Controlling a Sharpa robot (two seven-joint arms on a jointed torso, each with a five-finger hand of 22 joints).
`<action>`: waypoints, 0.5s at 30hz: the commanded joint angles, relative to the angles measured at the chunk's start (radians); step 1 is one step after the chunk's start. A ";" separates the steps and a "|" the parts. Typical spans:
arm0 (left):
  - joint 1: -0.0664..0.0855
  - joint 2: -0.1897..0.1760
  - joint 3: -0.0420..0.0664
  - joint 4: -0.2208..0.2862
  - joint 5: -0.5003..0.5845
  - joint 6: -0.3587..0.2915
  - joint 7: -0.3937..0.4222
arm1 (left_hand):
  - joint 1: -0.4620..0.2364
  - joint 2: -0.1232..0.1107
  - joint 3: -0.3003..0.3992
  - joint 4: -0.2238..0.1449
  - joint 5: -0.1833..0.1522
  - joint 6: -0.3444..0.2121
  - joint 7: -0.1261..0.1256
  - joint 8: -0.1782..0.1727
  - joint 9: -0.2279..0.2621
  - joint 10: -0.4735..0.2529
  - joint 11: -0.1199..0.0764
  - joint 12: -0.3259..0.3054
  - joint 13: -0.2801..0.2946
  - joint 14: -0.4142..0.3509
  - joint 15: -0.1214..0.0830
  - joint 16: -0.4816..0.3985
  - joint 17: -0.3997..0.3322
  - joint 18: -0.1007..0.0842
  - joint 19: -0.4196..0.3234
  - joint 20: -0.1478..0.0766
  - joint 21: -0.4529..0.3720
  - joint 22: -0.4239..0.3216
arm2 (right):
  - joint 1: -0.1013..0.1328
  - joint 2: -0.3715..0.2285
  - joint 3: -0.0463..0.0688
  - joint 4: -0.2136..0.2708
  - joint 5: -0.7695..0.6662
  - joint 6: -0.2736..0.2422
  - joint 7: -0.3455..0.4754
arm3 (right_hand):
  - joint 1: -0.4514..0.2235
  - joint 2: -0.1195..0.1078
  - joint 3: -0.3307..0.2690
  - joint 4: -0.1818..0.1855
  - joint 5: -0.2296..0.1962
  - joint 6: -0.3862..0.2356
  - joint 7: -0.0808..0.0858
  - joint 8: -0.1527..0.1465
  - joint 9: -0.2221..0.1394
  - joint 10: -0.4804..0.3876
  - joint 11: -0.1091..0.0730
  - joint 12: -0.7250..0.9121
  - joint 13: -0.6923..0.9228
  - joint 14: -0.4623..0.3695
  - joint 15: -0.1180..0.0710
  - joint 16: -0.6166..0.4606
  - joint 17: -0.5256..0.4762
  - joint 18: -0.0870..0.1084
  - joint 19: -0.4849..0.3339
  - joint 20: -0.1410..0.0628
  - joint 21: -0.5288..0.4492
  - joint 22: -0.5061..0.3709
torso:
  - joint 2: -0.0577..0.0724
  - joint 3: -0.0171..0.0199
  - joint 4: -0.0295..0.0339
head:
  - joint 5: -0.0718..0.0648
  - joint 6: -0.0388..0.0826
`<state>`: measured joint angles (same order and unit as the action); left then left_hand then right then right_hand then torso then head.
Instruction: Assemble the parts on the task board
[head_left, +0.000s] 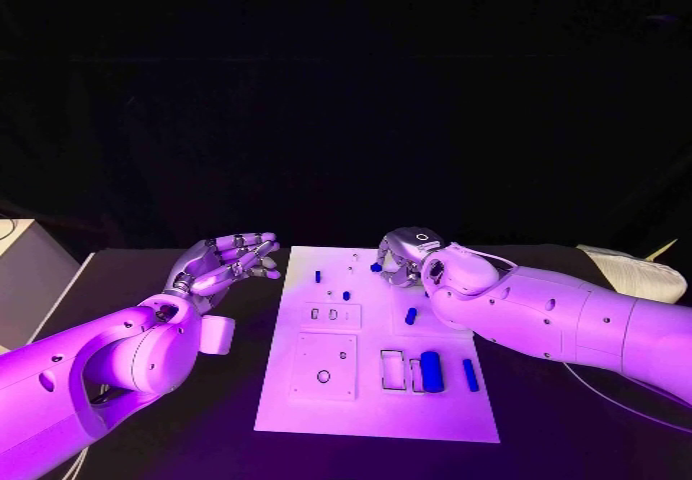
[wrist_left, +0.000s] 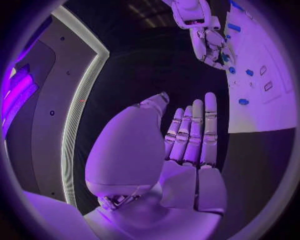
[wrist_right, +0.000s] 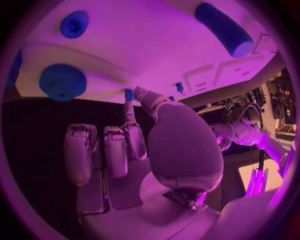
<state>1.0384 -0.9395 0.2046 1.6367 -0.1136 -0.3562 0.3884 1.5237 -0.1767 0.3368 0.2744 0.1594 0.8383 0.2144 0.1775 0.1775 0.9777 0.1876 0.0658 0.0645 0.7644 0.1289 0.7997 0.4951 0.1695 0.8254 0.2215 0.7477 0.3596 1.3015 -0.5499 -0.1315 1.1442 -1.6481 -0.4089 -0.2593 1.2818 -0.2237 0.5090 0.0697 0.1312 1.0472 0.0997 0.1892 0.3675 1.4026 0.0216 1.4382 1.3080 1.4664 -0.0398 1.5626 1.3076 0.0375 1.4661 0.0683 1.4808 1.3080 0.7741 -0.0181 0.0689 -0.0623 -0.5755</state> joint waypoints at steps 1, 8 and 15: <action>0.000 0.002 0.001 0.001 0.000 0.016 0.008 | 0.006 0.001 0.002 0.002 -0.003 -0.005 0.023 -0.006 -0.001 -0.007 -0.001 0.001 0.001 -0.005 0.001 0.003 -0.001 0.009 -0.007 -0.003 0.002 0.001 | -0.001 0.001 -0.001 -0.003 -0.019 -0.018 -0.016 | -0.007 0.005 0.001 0.007 0.001 -0.001 -0.001 -0.001 -0.002 0.006 0.001 0.002 0.116 0.101 -0.006 0.004 0.250 -0.012 0.063 -0.009 0.006 0.168 | 0.000 -0.0001 -0.0004 | 0.000 0.001; 0.000 0.002 0.001 0.001 0.000 0.016 0.007 | 0.006 0.001 0.002 0.002 -0.003 -0.005 0.023 -0.006 -0.001 -0.007 -0.001 0.001 0.001 -0.005 0.001 0.003 -0.001 0.009 -0.007 -0.003 0.002 0.001 | -0.001 0.005 -0.001 -0.010 -0.017 -0.001 -0.019 | -0.008 0.002 -0.001 0.008 0.001 -0.004 0.000 -0.003 -0.003 0.005 0.002 0.001 0.115 0.101 -0.006 0.004 0.250 -0.012 0.063 -0.009 0.006 0.169 | 0.001 0.0000 -0.0011 | -0.001 0.002; 0.000 0.002 0.001 0.000 0.000 0.014 0.007 | 0.006 0.001 0.002 0.002 -0.003 -0.005 0.023 -0.006 -0.001 -0.007 -0.001 0.001 0.001 -0.005 0.001 0.003 -0.001 0.009 -0.007 -0.003 0.002 0.001 | -0.002 0.009 -0.001 -0.022 -0.013 0.032 -0.015 | -0.008 0.004 -0.001 0.009 -0.001 -0.003 -0.001 -0.003 -0.003 0.007 0.002 0.002 0.116 0.101 -0.005 0.004 0.250 -0.013 0.064 -0.009 0.007 0.170 | 0.000 0.0000 0.0000 | -0.003 -0.001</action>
<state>1.0384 -0.9395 0.2047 1.6357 -0.1135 -0.3562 0.3882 1.5238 -0.1767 0.3369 0.2744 0.1594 0.8383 0.2144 0.1775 0.1775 0.9777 0.1876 0.0658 0.0645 0.7645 0.1289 0.7997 0.4951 0.1694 0.8254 0.2214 0.7479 0.3595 1.3007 -0.5419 -0.1320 1.1239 -1.6506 -0.4077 -0.2724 1.2818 -0.2237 0.5064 0.0721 0.1312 1.0472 0.0997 0.1892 0.3657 1.4026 0.0217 1.4382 1.3078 1.4664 -0.0398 1.5627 1.3076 0.0376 1.4661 0.0683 1.4807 1.3078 0.7743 -0.0181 0.0684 -0.0644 -0.5754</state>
